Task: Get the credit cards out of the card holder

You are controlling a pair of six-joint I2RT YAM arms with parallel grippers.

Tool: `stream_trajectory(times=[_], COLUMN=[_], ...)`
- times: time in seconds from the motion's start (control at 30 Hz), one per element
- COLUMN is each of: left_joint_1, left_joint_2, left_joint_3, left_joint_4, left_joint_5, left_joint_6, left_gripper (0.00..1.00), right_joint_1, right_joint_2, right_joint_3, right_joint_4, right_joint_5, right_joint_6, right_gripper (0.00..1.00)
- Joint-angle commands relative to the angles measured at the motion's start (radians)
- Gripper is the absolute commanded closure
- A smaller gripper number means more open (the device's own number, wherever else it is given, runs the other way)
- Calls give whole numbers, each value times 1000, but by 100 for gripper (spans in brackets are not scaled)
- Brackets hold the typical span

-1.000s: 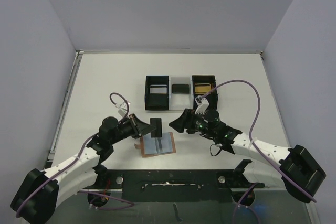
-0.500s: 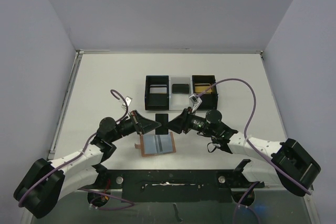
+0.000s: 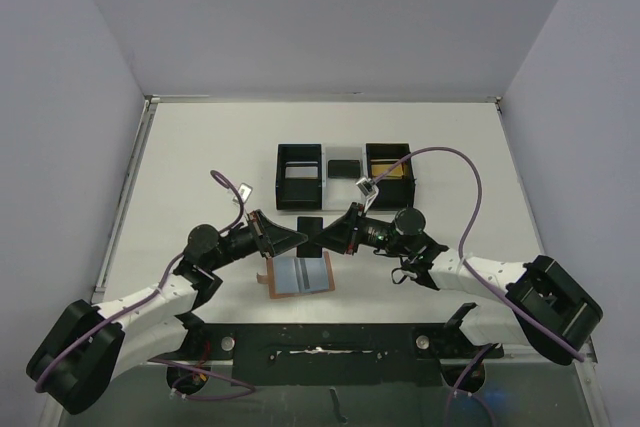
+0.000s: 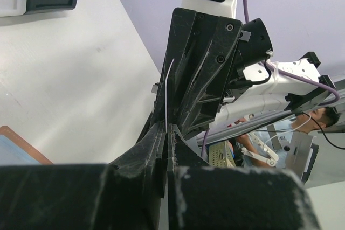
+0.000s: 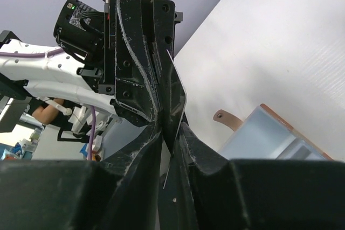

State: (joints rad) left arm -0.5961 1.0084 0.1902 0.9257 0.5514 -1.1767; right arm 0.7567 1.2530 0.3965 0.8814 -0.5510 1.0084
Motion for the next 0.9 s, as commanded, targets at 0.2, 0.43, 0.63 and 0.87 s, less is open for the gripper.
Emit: stream_trajectory(times=[0.2,0.43,0.63,0.87], left_joint_1=[-9,-9,-5,6], left_joint_2=[-54,-65,-121,-271], left_joint_3=[22,29,30,95], left_joint_4=[22,10,-96,-480], left_joint_5=[32,49,22,-127], left_joint_6=[18,26,60,224], left_gripper=[100,100,63,35], right_joint_1=[-5,-5,-13,-29], right_joint_2=[-53,-85,-145,-257], right_joint_3=[23,21,16,38], right_joint_4=[82,98,15,-251], right_joint_5=[-28,-59,-29,87], right_joint_6=[-14,-9,-48,-170], right_gripper=[88,99,100,100])
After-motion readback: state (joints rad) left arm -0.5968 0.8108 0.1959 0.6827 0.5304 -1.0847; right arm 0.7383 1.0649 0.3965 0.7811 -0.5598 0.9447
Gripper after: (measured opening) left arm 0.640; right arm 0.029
